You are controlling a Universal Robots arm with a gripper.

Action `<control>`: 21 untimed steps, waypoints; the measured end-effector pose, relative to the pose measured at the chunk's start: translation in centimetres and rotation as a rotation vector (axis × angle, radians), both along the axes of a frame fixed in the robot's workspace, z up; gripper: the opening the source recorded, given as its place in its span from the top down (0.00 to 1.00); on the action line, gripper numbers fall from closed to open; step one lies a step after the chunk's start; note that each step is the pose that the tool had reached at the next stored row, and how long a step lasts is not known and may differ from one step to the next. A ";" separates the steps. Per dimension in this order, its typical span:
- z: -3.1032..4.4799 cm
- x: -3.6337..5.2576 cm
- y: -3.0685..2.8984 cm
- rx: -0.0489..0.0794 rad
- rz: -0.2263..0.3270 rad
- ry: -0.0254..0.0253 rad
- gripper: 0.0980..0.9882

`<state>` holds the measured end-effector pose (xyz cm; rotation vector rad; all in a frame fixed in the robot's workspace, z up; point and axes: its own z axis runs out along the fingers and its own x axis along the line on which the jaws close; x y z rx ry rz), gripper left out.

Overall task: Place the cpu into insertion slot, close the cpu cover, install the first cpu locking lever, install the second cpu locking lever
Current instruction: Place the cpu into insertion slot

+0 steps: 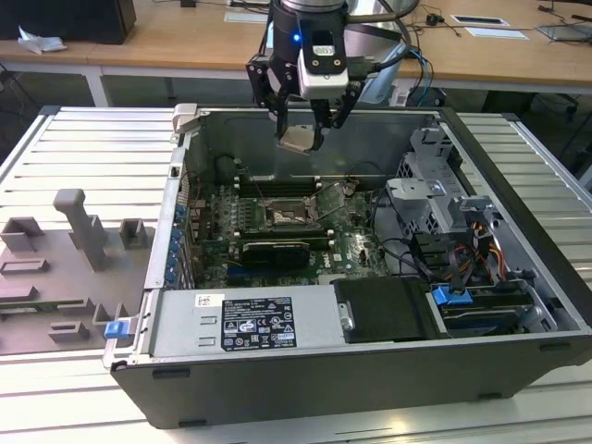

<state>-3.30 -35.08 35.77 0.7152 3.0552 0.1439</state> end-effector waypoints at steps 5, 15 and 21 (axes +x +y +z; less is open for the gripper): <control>-0.14 -0.06 0.00 0.000 -0.056 0.0001 0.50; -0.32 -0.20 0.00 0.000 -0.167 0.0001 0.50; -0.41 -0.38 0.00 0.000 -0.240 0.0001 0.50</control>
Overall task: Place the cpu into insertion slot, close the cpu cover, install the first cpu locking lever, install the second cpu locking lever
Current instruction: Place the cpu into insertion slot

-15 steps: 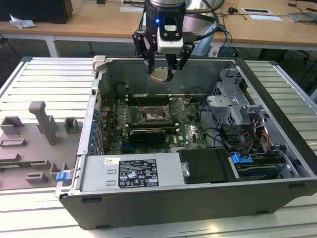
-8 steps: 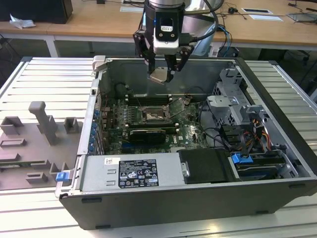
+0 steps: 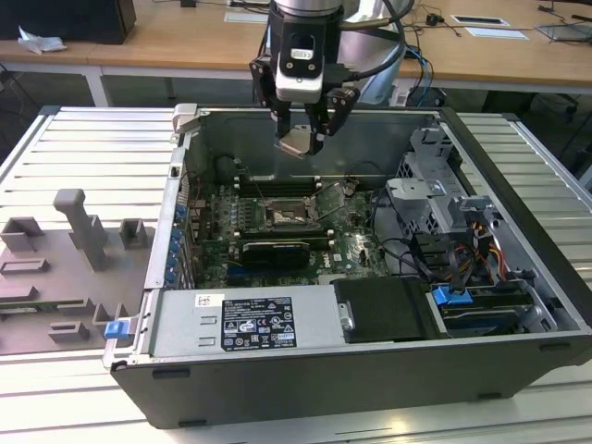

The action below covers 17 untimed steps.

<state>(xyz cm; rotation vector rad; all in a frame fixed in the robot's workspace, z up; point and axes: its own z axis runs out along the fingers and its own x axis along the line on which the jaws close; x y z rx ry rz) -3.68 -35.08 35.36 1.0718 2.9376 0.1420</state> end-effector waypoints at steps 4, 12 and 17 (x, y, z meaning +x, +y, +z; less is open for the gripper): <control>-0.06 -0.12 0.00 0.000 -0.047 0.0000 0.50; -0.17 -0.38 0.00 0.000 -0.124 -0.0001 0.50; -0.22 -0.55 0.00 0.000 -0.169 0.0000 0.50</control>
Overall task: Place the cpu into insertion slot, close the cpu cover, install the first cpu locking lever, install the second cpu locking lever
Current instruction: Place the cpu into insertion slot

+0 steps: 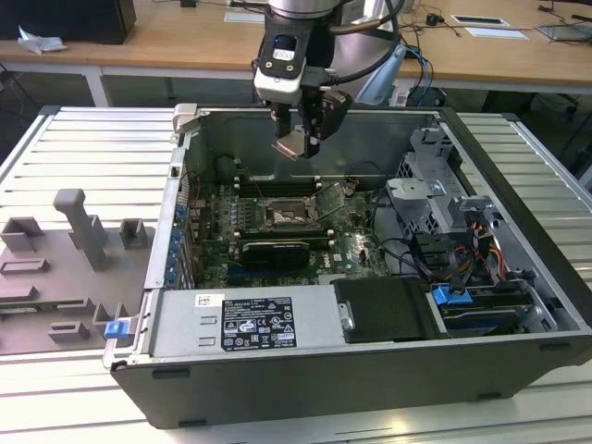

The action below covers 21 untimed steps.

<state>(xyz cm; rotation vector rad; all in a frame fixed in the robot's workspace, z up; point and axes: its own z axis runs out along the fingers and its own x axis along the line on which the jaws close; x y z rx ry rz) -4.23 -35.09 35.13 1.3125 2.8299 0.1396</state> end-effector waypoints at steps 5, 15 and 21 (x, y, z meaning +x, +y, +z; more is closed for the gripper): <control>-0.06 -0.23 0.00 0.000 -0.048 0.0000 0.50; -0.18 -0.50 0.00 0.000 -0.135 0.0000 0.50; -0.24 -0.70 0.00 0.000 -0.185 0.0000 0.50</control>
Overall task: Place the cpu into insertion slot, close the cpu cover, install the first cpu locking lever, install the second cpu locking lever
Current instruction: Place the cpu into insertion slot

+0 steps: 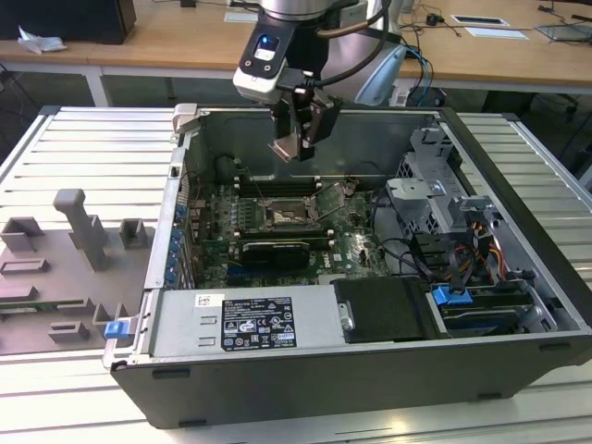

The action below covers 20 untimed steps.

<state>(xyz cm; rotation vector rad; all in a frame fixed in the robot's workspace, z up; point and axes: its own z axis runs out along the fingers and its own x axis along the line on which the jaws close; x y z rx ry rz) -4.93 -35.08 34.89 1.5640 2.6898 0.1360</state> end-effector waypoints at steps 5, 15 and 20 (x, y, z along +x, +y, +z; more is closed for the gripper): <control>-0.06 -0.22 0.00 0.000 -0.052 0.0000 0.50; -0.18 -0.71 0.00 0.000 -0.148 0.0000 0.50; -0.29 -0.87 0.00 0.000 -0.215 0.0000 0.50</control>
